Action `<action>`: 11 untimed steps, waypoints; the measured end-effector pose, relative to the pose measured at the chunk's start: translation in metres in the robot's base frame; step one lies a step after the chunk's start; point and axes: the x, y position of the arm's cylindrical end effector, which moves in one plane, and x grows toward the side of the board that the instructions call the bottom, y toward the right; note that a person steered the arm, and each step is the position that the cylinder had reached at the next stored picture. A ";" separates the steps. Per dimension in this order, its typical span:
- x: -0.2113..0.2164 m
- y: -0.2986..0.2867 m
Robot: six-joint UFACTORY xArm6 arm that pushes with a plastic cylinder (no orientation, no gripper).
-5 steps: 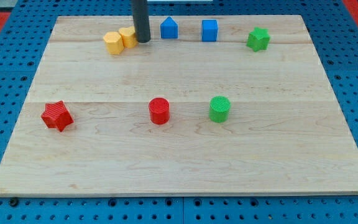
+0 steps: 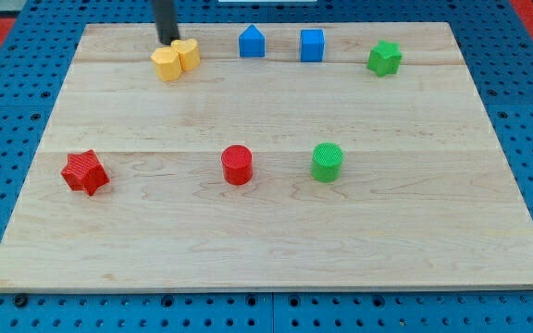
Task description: Push the yellow hexagon towards the bottom center of the board
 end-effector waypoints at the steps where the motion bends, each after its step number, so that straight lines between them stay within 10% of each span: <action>1: 0.005 0.014; 5: 0.178 0.013; 8: 0.219 -0.024; 11: 0.307 0.069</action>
